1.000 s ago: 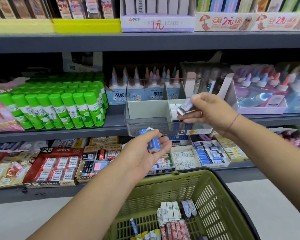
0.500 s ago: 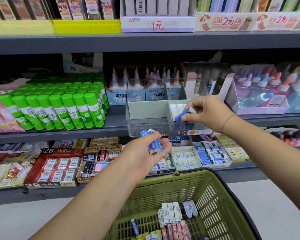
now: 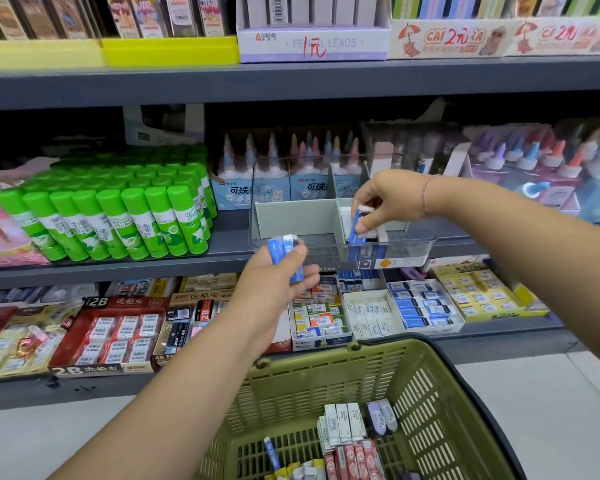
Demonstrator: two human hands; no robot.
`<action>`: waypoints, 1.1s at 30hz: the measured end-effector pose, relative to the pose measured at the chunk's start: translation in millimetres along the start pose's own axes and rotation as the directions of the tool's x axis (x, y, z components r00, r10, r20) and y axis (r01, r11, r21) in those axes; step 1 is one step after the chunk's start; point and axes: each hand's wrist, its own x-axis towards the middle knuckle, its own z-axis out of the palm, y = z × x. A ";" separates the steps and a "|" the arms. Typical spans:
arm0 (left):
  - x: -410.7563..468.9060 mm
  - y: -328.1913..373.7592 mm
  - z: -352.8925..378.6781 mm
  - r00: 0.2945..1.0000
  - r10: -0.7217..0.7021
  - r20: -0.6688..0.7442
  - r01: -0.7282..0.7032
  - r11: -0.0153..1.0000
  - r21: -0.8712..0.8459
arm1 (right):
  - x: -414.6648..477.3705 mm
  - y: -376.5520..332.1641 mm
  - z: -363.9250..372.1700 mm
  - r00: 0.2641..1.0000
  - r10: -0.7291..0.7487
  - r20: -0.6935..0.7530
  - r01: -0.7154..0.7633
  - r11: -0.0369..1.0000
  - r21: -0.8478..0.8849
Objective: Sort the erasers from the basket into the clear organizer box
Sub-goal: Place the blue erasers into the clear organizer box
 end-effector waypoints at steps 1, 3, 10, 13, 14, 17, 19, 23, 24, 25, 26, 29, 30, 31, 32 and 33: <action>2.0 0.4 -1.5 1.000 0.027 -0.009 -0.027 0.999 0.026 | 0.7 -1.2 2.7 1.000 -0.003 -0.004 0.003 1.000 -0.011; 5.2 0.0 -3.4 0.999 0.047 -0.021 -0.046 0.998 0.048 | 0.1 -3.7 10.8 0.998 -0.018 -0.055 0.016 0.999 -0.034; 7.4 -6.1 -4.2 1.000 -0.001 -0.027 0.001 1.000 0.002 | -21.0 -8.4 40.5 0.943 -0.051 -0.330 0.047 0.999 -0.020; 8.2 -5.6 -3.9 0.999 -0.016 -0.028 0.015 1.000 -0.023 | -29.8 -7.3 54.2 0.896 -0.077 -0.437 0.072 0.997 -0.027; 8.4 -5.8 -3.7 1.000 -0.020 -0.024 0.020 0.999 -0.029 | -31.8 -6.3 57.5 0.880 -0.078 -0.468 0.076 0.997 -0.024; 7.3 -8.5 -2.6 0.999 -0.037 -0.010 0.036 0.999 -0.033 | -35.8 -4.2 66.9 0.843 -0.054 -0.535 0.066 0.998 0.003; 7.2 -11.0 -1.9 0.999 -0.052 -0.006 0.052 0.998 -0.036 | -38.8 -4.9 75.3 0.810 -0.028 -0.586 0.052 0.998 0.023; 6.6 -12.6 -0.4 0.997 -0.075 0.018 0.076 0.996 -0.051 | -41.8 -5.1 86.0 0.736 -0.036 -0.676 0.057 0.998 0.009; 6.1 -12.6 -0.3 0.997 -0.078 0.026 0.080 0.995 -0.053 | -41.5 -5.5 87.8 0.732 -0.050 -0.680 0.056 0.998 -0.013; 5.2 -12.7 -0.1 0.996 -0.082 0.034 0.084 0.995 -0.054 | -41.5 -6.1 90.0 0.731 -0.067 -0.679 0.058 0.998 -0.035; 4.3 -12.7 0.4 0.995 -0.087 0.040 0.089 0.995 -0.055 | -42.0 -6.9 93.0 0.732 -0.087 -0.675 0.067 0.996 -0.056; 1.8 -12.4 2.7 0.993 -0.103 0.052 0.107 0.992 -0.063 | -45.9 -7.2 102.8 0.737 -0.131 -0.663 0.076 0.991 -0.111; 1.0 -11.9 3.7 0.993 -0.107 0.055 0.111 0.992 -0.066 | -47.3 -6.9 104.0 0.736 -0.131 -0.664 0.069 0.991 -0.118; 0.2 -11.5 4.4 0.992 -0.108 0.059 0.112 0.991 -0.068 | -48.2 -7.1 103.5 0.738 -0.126 -0.663 0.063 0.991 -0.119; -0.5 -11.4 4.8 0.992 -0.107 0.064 0.112 0.991 -0.070 | -48.4 -7.9 102.1 0.742 -0.121 -0.659 0.058 0.991 -0.117; -1.1 -11.8 5.1 0.992 -0.105 0.071 0.110 0.991 -0.070 | -48.5 -8.9 100.2 0.751 -0.113 -0.650 0.049 0.992 -0.116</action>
